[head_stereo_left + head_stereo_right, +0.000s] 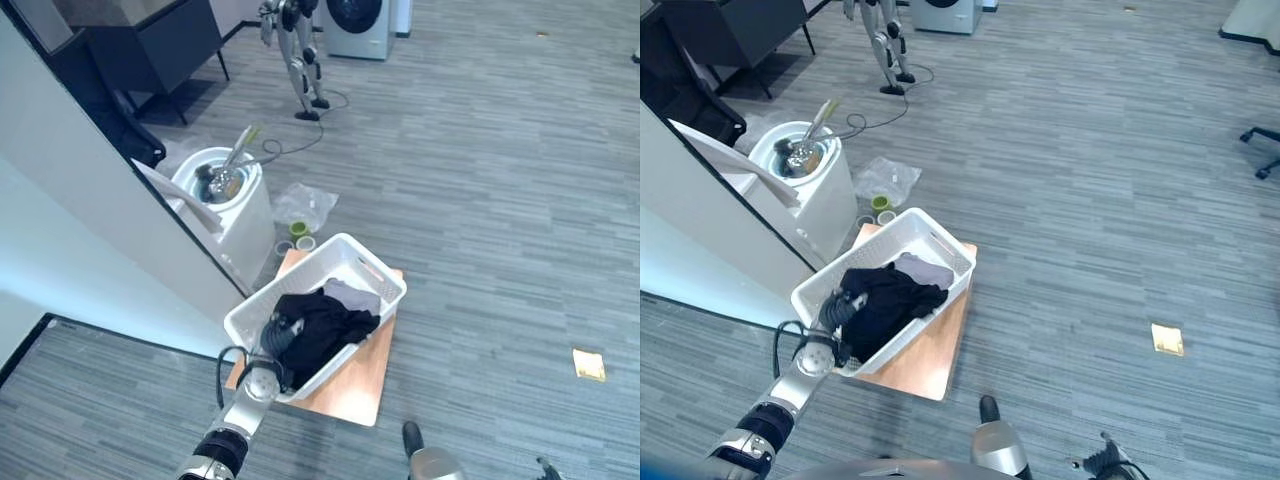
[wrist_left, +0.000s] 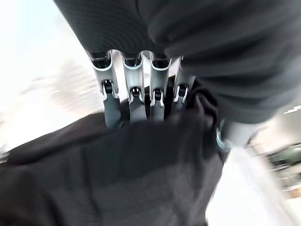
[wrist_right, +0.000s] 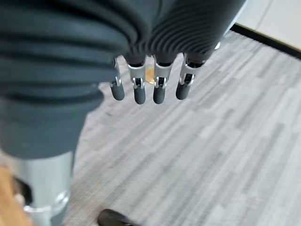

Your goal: Pick up bed clothes into laundry basket.

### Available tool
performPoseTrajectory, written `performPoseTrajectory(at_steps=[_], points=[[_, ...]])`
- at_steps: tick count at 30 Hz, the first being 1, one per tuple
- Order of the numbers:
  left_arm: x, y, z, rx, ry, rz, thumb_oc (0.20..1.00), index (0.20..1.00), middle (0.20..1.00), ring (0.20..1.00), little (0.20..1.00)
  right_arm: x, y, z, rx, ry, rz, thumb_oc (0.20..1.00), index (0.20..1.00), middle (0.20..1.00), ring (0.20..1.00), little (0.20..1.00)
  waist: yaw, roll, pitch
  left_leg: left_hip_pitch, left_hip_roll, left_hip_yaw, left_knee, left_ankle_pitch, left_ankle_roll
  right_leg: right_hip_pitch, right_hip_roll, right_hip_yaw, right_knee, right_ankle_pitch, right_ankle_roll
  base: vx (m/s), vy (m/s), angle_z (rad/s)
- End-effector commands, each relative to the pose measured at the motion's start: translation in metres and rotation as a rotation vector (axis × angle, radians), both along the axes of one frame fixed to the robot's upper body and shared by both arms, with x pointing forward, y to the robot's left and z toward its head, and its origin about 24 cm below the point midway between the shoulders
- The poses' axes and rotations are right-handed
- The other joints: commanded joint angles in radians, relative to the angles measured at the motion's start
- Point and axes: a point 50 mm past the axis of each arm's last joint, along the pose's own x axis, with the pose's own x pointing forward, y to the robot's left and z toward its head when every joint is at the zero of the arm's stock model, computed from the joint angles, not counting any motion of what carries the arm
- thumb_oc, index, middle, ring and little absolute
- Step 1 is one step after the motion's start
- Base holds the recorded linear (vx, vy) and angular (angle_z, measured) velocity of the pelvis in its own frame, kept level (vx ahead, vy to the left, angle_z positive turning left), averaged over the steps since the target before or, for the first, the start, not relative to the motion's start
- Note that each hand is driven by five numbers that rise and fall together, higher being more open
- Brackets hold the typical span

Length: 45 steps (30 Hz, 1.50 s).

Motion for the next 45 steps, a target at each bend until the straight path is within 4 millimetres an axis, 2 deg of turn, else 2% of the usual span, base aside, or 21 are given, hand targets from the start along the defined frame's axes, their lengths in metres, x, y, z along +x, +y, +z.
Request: performPoseTrajectory(at_steps=[1, 4, 8, 10, 11, 12, 14, 16, 17, 18, 21, 23, 27, 28, 29, 30, 33, 34, 45], points=[[0.028, -0.004, 0.035, -0.071, -0.196, 0.025, 1.0, 1.0, 1.0, 1.0, 1.0, 0.01, 0.001, 0.002, 0.01, -0.045, -0.015, 1.0, 1.0, 1.0, 1.0, 1.0, -0.007, -0.026, -0.004, 0.03, 0.035, -0.011, 0.009, -0.013, -0.036, 0.016, -0.066, -0.064, 0.02, -0.054, 0.064, 0.0, 0.0, 0.0], [0.02, 0.0, 0.042, -0.2, -0.251, 0.093, 1.0, 1.0, 1.0, 1.0, 1.0, 0.03, 0.006, 0.013, 0.051, -0.176, -0.022, 1.0, 1.0, 1.0, 1.0, 1.0, -0.001, -0.027, -0.004, 0.035, 0.037, -0.012, 0.009, -0.011, -0.036, 0.022, -0.066, -0.067, 0.02, -0.056, 0.061, 0.01, -0.012, -0.03], [0.009, 0.008, 0.058, -0.359, -0.367, 0.168, 1.0, 1.0, 1.0, 1.0, 1.0, 0.06, 0.01, 0.038, 0.114, -0.391, -0.015, 1.0, 1.0, 1.0, 1.0, 1.0, 0.013, -0.031, -0.005, 0.04, 0.038, -0.02, 0.009, -0.01, -0.036, 0.035, -0.068, -0.076, 0.02, -0.059, 0.059, 0.0, 0.0, 0.0], [-0.001, 0.012, 0.07, -0.47, -0.453, 0.196, 1.0, 1.0, 1.0, 1.0, 1.0, 0.085, 0.016, 0.061, 0.18, -0.548, 0.008, 1.0, 1.0, 1.0, 1.0, 1.0, 0.034, -0.033, -0.003, 0.042, 0.036, -0.031, 0.009, -0.013, -0.034, 0.045, -0.07, -0.084, 0.02, -0.061, 0.058, 0.0, 0.0, 0.0], [-0.002, 0.012, 0.07, -0.471, -0.45, 0.196, 1.0, 1.0, 1.0, 1.0, 1.0, 0.085, 0.016, 0.061, 0.18, -0.546, 0.008, 1.0, 1.0, 1.0, 1.0, 1.0, 0.033, -0.033, -0.004, 0.042, 0.036, -0.031, 0.009, -0.013, -0.034, 0.046, -0.07, -0.084, 0.02, -0.062, 0.058, 0.0, 0.001, 0.03], [-0.007, 0.016, 0.076, -0.504, -0.489, 0.207, 1.0, 1.0, 1.0, 1.0, 1.0, 0.097, 0.017, 0.074, 0.196, -0.628, 0.029, 1.0, 1.0, 1.0, 1.0, 1.0, 0.046, -0.034, -0.003, 0.042, 0.035, -0.037, 0.009, -0.013, -0.033, 0.049, -0.072, -0.087, 0.02, -0.062, 0.058, 0.0, 0.005, 0.04], [-0.016, 0.019, 0.078, -0.548, -0.502, 0.21, 1.0, 1.0, 1.0, 1.0, 1.0, 0.109, 0.021, 0.091, 0.227, -0.719, 0.056, 1.0, 1.0, 1.0, 1.0, 1.0, 0.06, -0.035, -0.005, 0.042, 0.035, -0.045, 0.009, -0.015, -0.031, 0.054, -0.074, -0.094, 0.02, -0.063, 0.058, 0.01, 0.01, 0.06], [-0.019, 0.018, 0.077, -0.562, -0.499, 0.203, 1.0, 1.0, 1.0, 1.0, 1.0, 0.113, 0.024, 0.096, 0.247, -0.751, 0.056, 1.0, 1.0, 1.0, 1.0, 1.0, 0.066, -0.035, -0.005, 0.042, 0.033, -0.047, 0.009, -0.015, -0.029, 0.056, -0.074, -0.097, 0.02, -0.062, 0.058, 0.01, 0.012, 0.11], [-0.024, 0.021, 0.077, -0.563, -0.497, 0.194, 1.0, 1.0, 1.0, 1.0, 1.0, 0.124, 0.029, 0.113, 0.284, -0.847, 0.077, 1.0, 1.0, 1.0, 1.0, 1.0, 0.078, -0.036, -0.005, 0.043, 0.033, -0.051, 0.009, -0.015, -0.028, 0.061, -0.076, -0.101, 0.02, -0.061, 0.059, 0.02, 0.019, 0.14], [-0.027, 0.021, 0.079, -0.549, -0.499, 0.178, 1.0, 1.0, 1.0, 1.0, 1.0, 0.128, 0.032, 0.12, 0.299, -0.885, 0.084, 1.0, 1.0, 1.0, 1.0, 1.0, 0.085, -0.037, -0.005, 0.043, 0.033, -0.053, 0.009, -0.015, -0.027, 0.064, -0.077, -0.104, 0.02, -0.062, 0.059, 0.02, 0.019, 0.11], [-0.031, 0.025, 0.082, -0.484, -0.504, 0.15, 1.0, 1.0, 1.0, 1.0, 1.0, 0.133, 0.039, 0.129, 0.343, -0.942, 0.096, 1.0, 1.0, 1.0, 1.0, 1.0, 0.097, -0.04, -0.006, 0.043, 0.032, -0.059, 0.009, -0.017, -0.026, 0.069, -0.079, -0.11, 0.02, -0.062, 0.059, 0.02, 0.022, 0.16], [-0.033, 0.033, 0.096, -0.401, -0.568, 0.127, 1.0, 1.0, 1.0, 1.0, 1.0, 0.143, 0.052, 0.147, 0.43, -1.044, 0.128, 1.0, 1.0, 1.0, 1.0, 1.0, 0.126, -0.047, -0.009, 0.038, 0.032, -0.074, 0.009, -0.02, -0.024, 0.075, -0.083, -0.125, 0.02, -0.063, 0.06, 0.03, 0.036, 0.24], [-0.036, 0.033, 0.103, -0.379, -0.608, 0.11, 1.0, 1.0, 1.0, 1.0, 1.0, 0.146, 0.062, 0.153, 0.509, -1.086, 0.134, 1.0, 1.0, 1.0, 1.0, 1.0, 0.146, -0.053, -0.012, 0.035, 0.03, -0.083, 0.009, -0.02, -0.022, 0.076, -0.085, -0.131, 0.02, -0.063, 0.06, 0.0, 0.024, 0.1], [-0.038, 0.032, 0.105, -0.404, -0.623, 0.116, 1.0, 1.0, 1.0, 1.0, 1.0, 0.145, 0.067, 0.156, 0.545, -1.096, 0.144, 1.0, 1.0, 1.0, 1.0, 1.0, 0.152, -0.06, -0.009, 0.026, 0.034, -0.07, 0.009, 0.001, -0.014, 0.07, -0.084, -0.143, 0.02, -0.047, 0.051, 0.02, 0.03, 0.05], [-0.038, 0.032, 0.105, -0.405, -0.621, 0.115, 1.0, 1.0, 1.0, 1.0, 1.0, 0.145, 0.066, 0.155, 0.544, -1.095, 0.142, 1.0, 1.0, 1.0, 1.0, 1.0, 0.153, -0.057, -0.013, 0.034, 0.031, -0.087, 0.009, -0.021, -0.022, 0.078, -0.087, -0.137, 0.02, -0.063, 0.06, -0.06, -0.005, 0.08], [-0.038, 0.031, 0.106, -0.415, -0.631, 0.114, 1.0, 1.0, 1.0, 1.0, 1.0, 0.145, 0.068, 0.155, 0.555, -1.091, 0.147, 1.0, 1.0, 1.0, 1.0, 1.0, 0.156, -0.063, -0.009, 0.024, 0.034, -0.072, 0.009, 0.001, -0.014, 0.07, -0.084, -0.144, 0.02, -0.047, 0.051, 0.01, 0.011, 0.16], [-0.037, 0.026, 0.103, -0.442, -0.618, 0.105, 1.0, 1.0, 1.0, 1.0, 1.0, 0.144, 0.07, 0.154, 0.558, -1.087, 0.157, 1.0, 1.0, 1.0, 1.0, 1.0, 0.163, -0.071, -0.009, 0.021, 0.033, -0.079, 0.009, -0.001, -0.012, 0.072, -0.086, -0.149, 0.02, -0.047, 0.052, -0.02, 0.002, 0.16], [-0.058, 0.006, 0.054, -0.536, -0.327, 0.06, 1.0, 1.0, 1.0, 1.0, 1.0, 0.128, 0.077, 0.129, 0.514, -0.927, 0.188, 1.0, 1.0, 1.0, 1.0, 1.0, 0.16, -0.075, -0.017, 0.051, -0.005, -0.129, 0.009, -0.033, 0.016, 0.116, -0.103, -0.162, 0.022, -0.05, 0.048, 0.0, 0.0, 0.0], [-0.058, 0.008, 0.054, -0.527, -0.327, 0.064, 1.0, 1.0, 1.0, 1.0, 1.0, 0.128, 0.079, 0.129, 0.528, -0.926, 0.186, 1.0, 1.0, 1.0, 1.0, 1.0, 0.156, -0.074, -0.015, 0.053, -0.006, -0.129, 0.009, -0.033, 0.015, 0.118, -0.102, -0.161, 0.021, -0.049, 0.048, 0.0, -0.001, 0.05]])
